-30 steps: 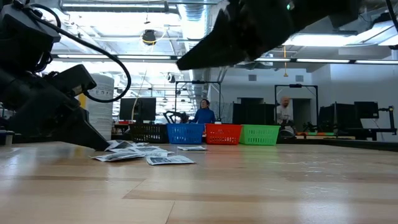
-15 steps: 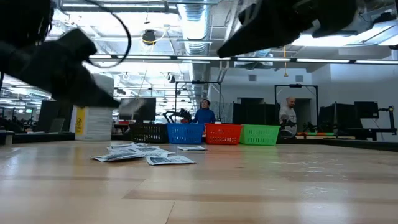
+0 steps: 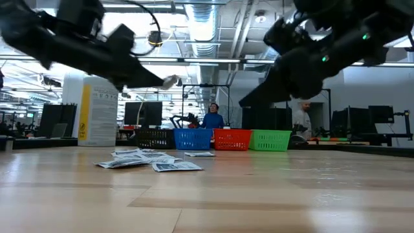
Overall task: Pick & Place First Aid Supplies
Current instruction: Put the gray towelette pack into the blue bin
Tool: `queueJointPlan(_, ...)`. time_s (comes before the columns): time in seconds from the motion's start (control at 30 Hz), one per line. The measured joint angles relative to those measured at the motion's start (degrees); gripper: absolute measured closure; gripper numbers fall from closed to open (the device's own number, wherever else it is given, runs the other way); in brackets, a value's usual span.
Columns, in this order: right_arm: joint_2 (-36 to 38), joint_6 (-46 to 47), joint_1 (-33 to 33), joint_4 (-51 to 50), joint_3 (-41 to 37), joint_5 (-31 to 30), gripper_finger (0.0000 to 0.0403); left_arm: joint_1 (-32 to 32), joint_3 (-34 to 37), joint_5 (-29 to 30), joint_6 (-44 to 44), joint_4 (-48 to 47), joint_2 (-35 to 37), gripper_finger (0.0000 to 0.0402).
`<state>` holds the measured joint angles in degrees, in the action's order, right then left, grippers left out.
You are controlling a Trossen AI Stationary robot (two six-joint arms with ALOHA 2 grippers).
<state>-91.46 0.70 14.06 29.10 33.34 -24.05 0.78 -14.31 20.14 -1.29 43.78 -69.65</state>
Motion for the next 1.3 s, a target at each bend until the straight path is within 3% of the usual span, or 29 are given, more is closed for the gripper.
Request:
queueJointPlan(0.2, 0.0, 3.7, -3.9, 0.2, -0.9, 0.0, 0.0403, 18.1, -5.9, -16.4, 0.6, 0.0, -7.9, 0.0384)
queueJointPlan(0.37, 0.0, 3.4, -4.9, 0.3, -0.9, 0.0, 0.0403, 25.9, -13.4, -25.9, 1.0, 0.0, -17.6, 0.0382)
queueJointPlan(0.63, 0.0, -0.4, -5.0, 0.5, -0.9, 0.0, 0.0403, 29.4, -21.9, -26.2, -0.5, 0.0, -25.4, 0.0381)
queueJointPlan(1.0, 0.0, -9.1, -7.6, 0.5, -0.9, 0.1, 0.0403, 30.5, -22.5, -26.0, 0.8, 0.0, -26.1, 0.0346)
queueJointPlan(1.3, 0.0, -16.9, -14.0, 0.5, -0.9, 0.2, 0.0403, 30.4, -22.5, -16.8, 2.8, 0.0, -26.1, 0.028)
